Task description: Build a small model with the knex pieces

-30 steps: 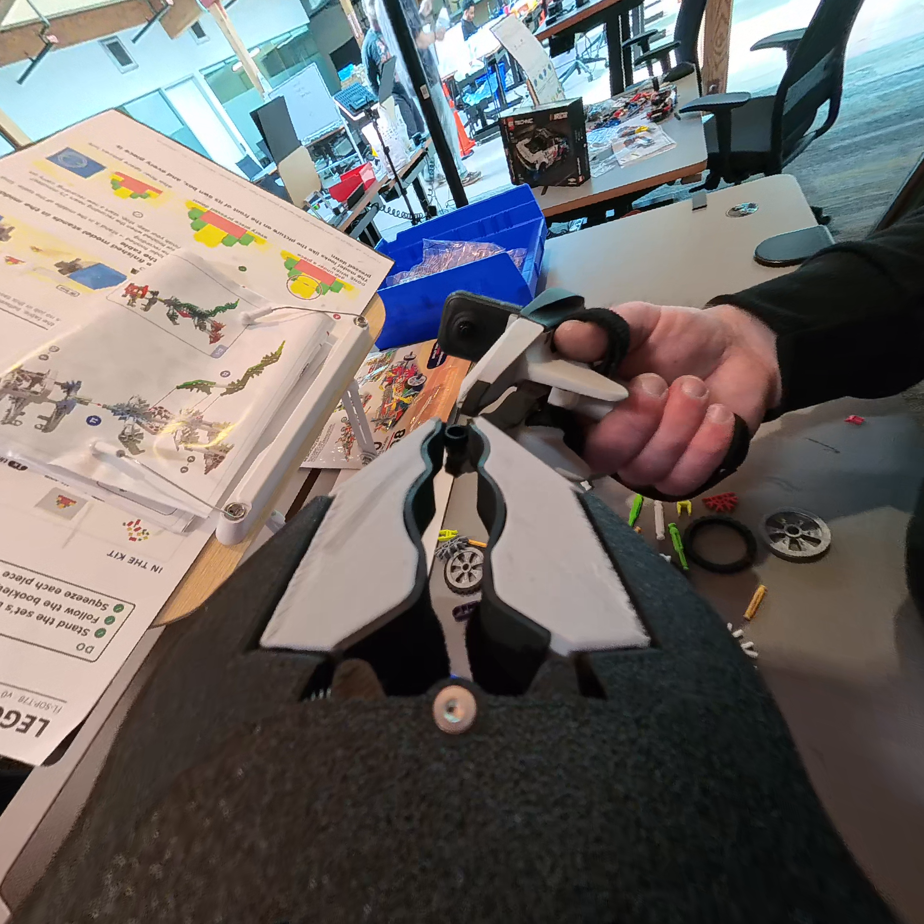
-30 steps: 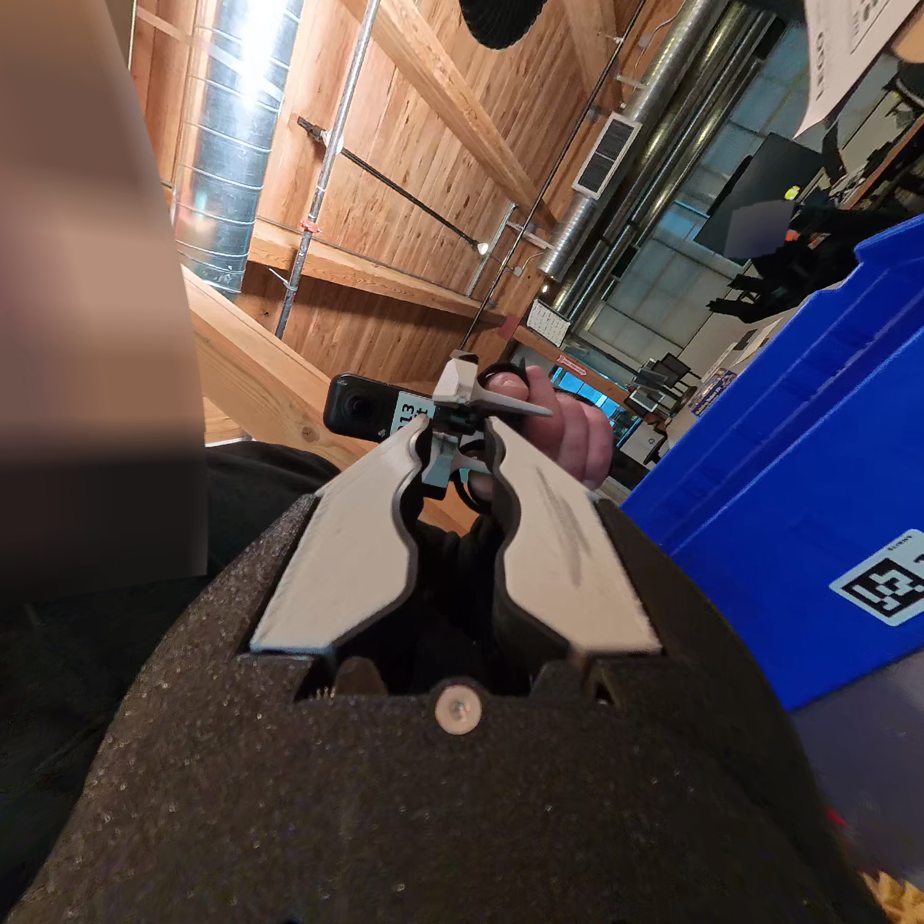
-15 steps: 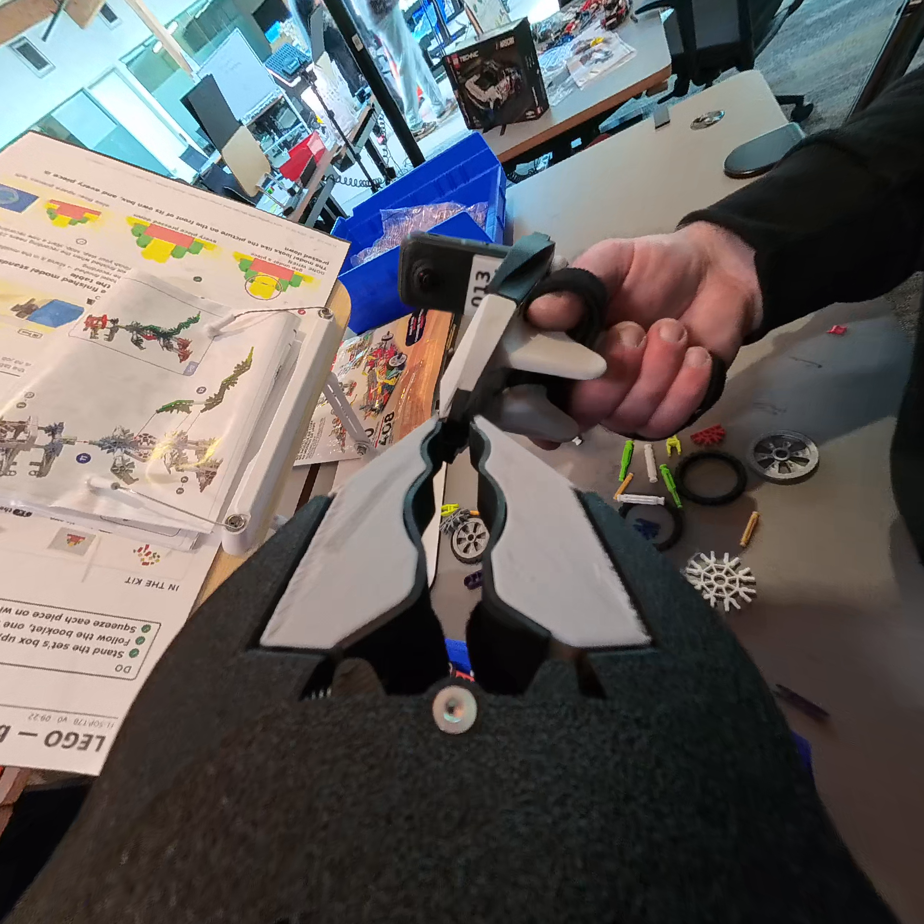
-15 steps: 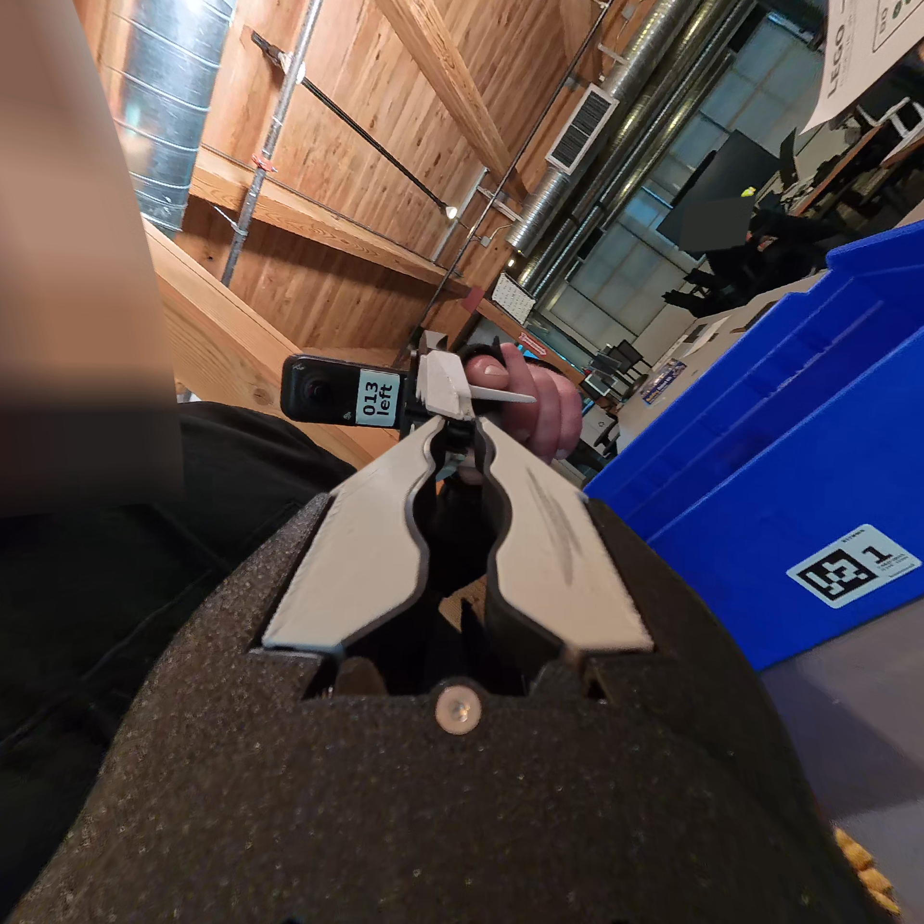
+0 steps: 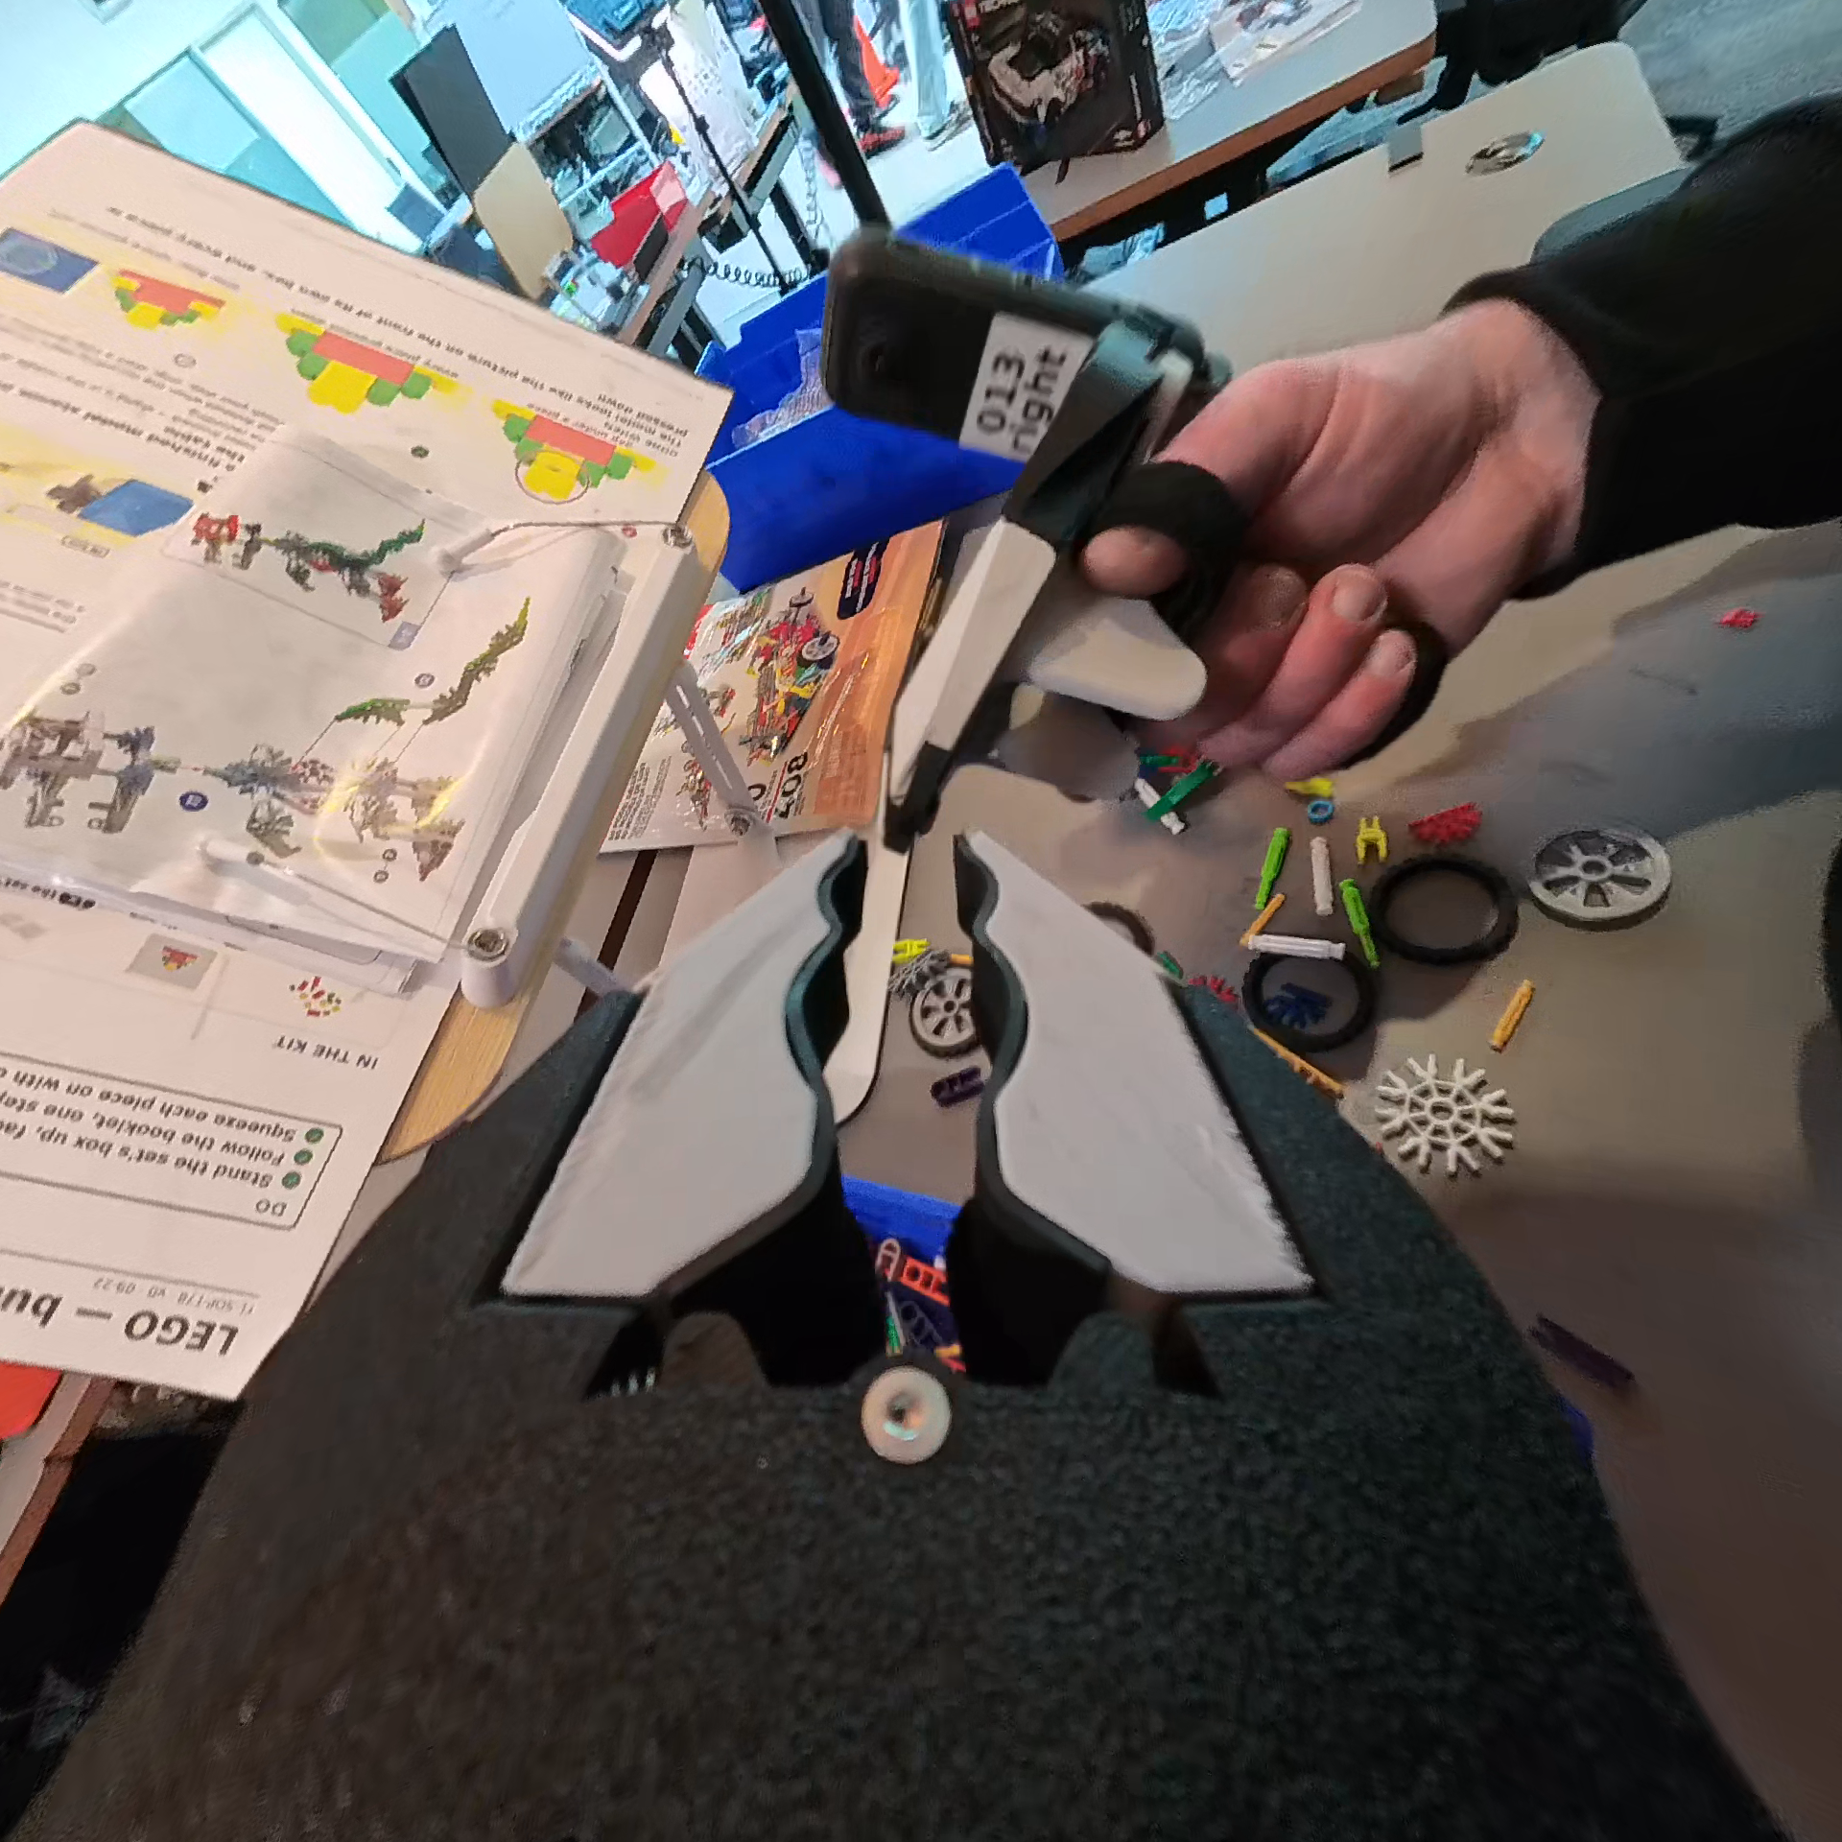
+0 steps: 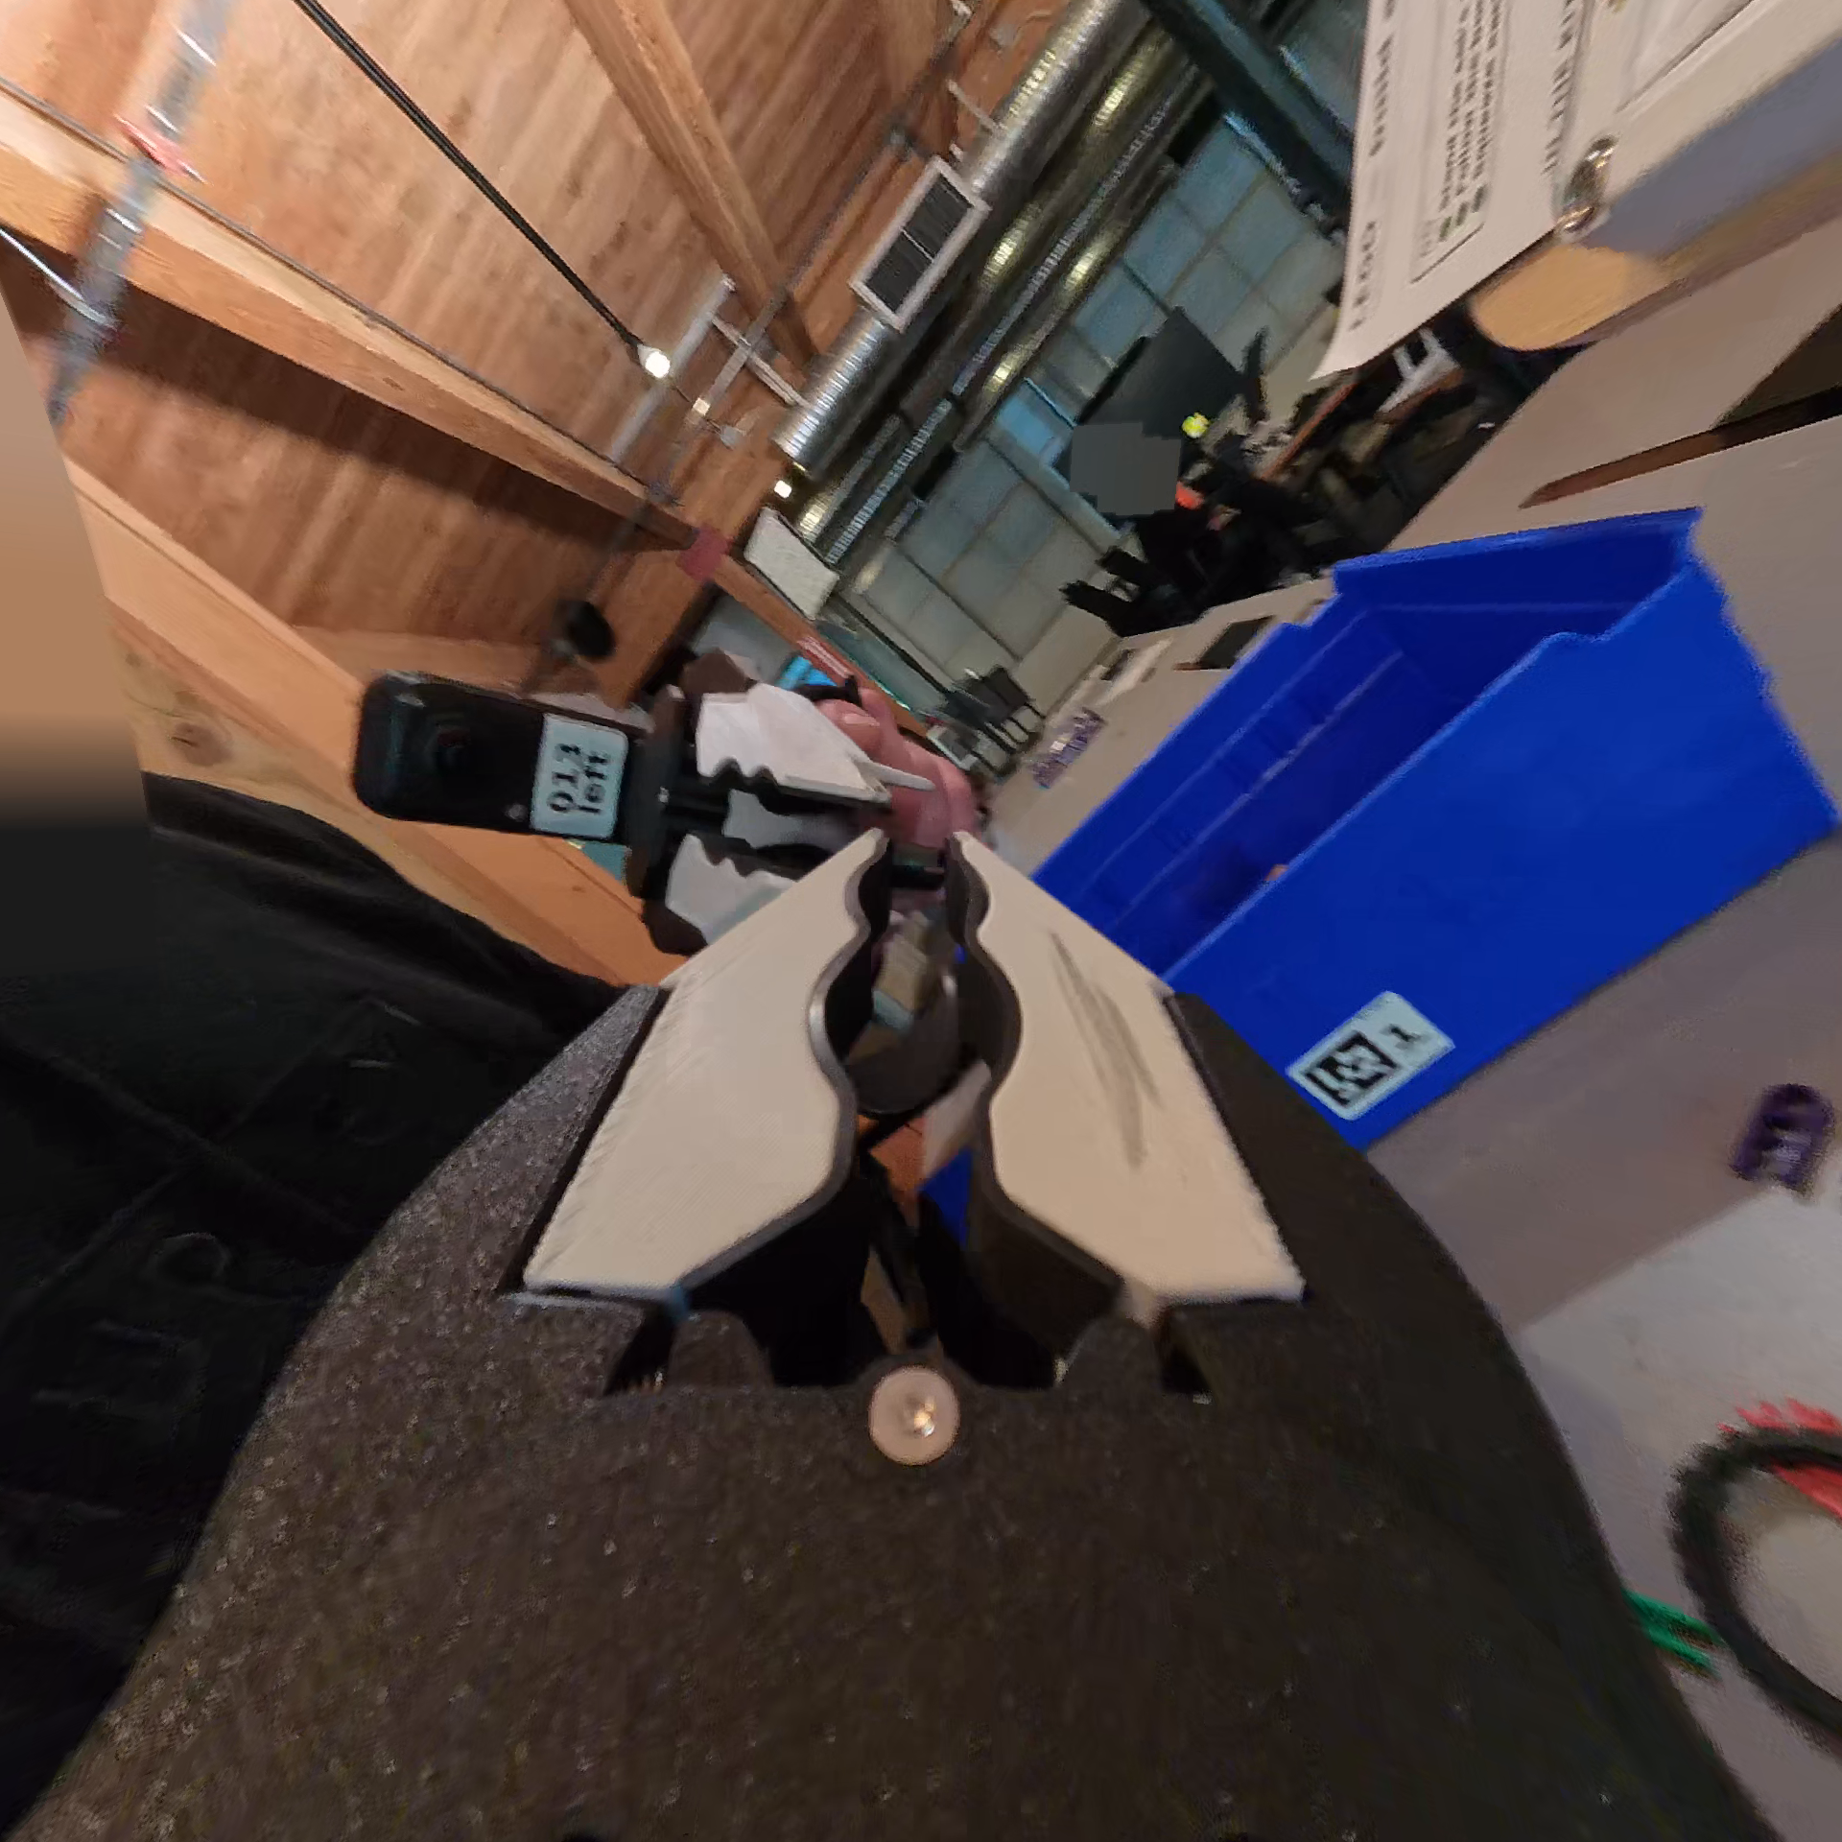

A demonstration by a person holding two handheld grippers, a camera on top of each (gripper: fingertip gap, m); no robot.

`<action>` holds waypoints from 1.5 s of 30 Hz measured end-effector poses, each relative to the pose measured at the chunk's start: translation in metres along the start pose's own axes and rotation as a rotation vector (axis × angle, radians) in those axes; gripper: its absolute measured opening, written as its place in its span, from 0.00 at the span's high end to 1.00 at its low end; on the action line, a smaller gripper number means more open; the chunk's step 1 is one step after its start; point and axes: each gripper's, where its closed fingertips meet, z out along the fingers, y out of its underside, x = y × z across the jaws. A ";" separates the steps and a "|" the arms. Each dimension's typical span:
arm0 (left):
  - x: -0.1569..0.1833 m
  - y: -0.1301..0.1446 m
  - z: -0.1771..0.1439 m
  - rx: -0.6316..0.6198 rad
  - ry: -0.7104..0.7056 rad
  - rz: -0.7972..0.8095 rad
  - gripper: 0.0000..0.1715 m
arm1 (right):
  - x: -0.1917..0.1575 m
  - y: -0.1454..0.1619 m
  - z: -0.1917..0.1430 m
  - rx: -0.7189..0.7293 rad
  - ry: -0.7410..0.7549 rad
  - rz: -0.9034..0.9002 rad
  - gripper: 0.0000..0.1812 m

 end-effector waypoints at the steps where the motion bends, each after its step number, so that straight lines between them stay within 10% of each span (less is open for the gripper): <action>1: -0.001 0.004 -0.001 -0.014 -0.008 -0.002 0.91 | 0.006 0.002 -0.002 -0.024 0.048 -0.036 0.95; 12: -0.008 0.062 -0.021 -0.210 -0.074 -0.099 0.91 | 0.088 0.050 -0.034 -0.496 0.613 -0.470 0.95; 27: -0.018 0.172 -0.097 -0.644 -0.167 -0.329 0.89 | 0.119 0.097 -0.029 -0.822 0.725 -0.683 0.95; 45: 0.000 0.208 -0.079 -0.763 -0.165 -0.575 0.87 | 0.147 0.115 -0.043 -0.976 0.819 -0.734 0.94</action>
